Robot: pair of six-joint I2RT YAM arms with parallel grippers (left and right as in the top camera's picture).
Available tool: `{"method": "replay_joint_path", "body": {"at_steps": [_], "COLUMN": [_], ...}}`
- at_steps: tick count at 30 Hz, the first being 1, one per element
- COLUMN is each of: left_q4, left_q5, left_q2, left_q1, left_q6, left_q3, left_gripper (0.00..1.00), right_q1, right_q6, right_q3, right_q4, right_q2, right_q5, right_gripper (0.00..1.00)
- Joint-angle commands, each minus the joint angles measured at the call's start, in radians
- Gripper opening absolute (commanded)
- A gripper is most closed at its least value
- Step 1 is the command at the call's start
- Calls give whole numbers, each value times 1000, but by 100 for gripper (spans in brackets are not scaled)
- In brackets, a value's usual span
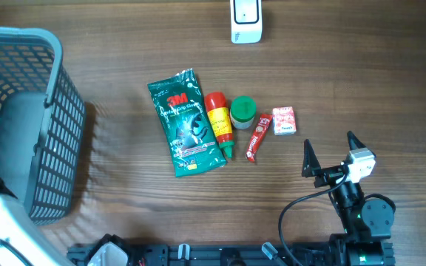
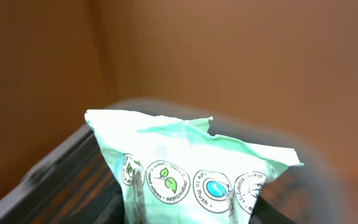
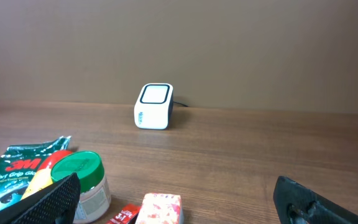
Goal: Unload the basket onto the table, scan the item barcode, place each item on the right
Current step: 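Carry wipes pack out and drop it right of Nescafe stick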
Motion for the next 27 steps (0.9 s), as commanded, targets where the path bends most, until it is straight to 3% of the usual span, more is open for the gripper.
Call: {"method": "replay_joint_path", "body": {"at_steps": [1, 8, 15, 19, 27], "left_q4": [67, -13, -105, -99, 39], "left_q5": [304, 333, 101, -8, -25], "left_q2": [-99, -84, 159, 331, 664], "left_q1": [-109, -648, -1207, -1400, -1648], "left_q6": [-263, -298, -245, -202, -205], "left_q3": [19, 18, 18, 18, 18], "left_gripper": [47, 47, 46, 46, 46], "right_q1": [4, 4, 4, 4, 4], "right_q6": [-8, -9, -8, -9, -9], "right_q3": [-1, -1, -1, -1, -1], "right_q4": [5, 5, 5, 5, 5], "right_q2": [-9, -9, -9, -9, -9], "right_q5": [9, 9, 9, 9, 9], "right_gripper": [100, 100, 100, 100, 100]}}
